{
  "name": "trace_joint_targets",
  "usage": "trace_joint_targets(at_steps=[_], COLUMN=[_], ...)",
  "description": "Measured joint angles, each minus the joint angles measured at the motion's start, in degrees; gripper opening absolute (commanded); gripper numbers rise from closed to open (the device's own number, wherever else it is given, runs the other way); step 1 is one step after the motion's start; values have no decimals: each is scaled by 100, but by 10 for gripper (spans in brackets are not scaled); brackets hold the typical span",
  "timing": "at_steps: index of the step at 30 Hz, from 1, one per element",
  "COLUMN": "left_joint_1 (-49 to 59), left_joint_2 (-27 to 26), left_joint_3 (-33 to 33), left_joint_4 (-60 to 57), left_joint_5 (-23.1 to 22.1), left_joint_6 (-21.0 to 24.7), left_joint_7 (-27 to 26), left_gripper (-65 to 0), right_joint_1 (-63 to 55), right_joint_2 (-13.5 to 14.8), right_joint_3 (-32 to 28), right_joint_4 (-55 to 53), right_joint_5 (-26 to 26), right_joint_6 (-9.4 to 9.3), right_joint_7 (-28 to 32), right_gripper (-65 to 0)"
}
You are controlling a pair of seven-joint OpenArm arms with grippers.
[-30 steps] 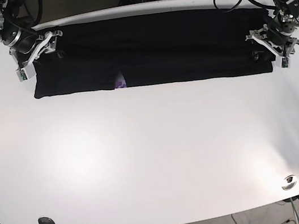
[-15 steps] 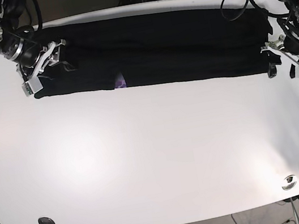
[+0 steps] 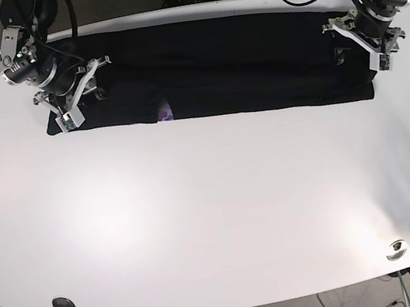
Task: Fold the T-shirt properly
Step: 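Release and regrasp the folded strip's ends with both grippers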
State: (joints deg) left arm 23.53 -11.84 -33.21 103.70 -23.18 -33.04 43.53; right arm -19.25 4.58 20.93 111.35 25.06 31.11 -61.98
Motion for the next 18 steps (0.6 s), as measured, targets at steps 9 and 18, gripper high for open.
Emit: trace_joint_targets(at_steps=[9, 18], left_joint_1=[-44, -682], left_joint_2=[-205, -505], left_joint_3=[190, 564], left_joint_4=[-1104, -1952], left_joint_5=[249, 144], left_joint_6=[13, -2], left_joint_7=[-479, -1027], left_gripper=[-249, -249], right_joint_1=[0, 627], right_joint_2=[57, 247], right_joint_3=[-111, -138], right_joint_4=[-1246, -2024], right_joint_5=[39, 236], right_joint_6=[46, 153], right_joint_7=[1001, 1237], right_gripper=[-460, -460])
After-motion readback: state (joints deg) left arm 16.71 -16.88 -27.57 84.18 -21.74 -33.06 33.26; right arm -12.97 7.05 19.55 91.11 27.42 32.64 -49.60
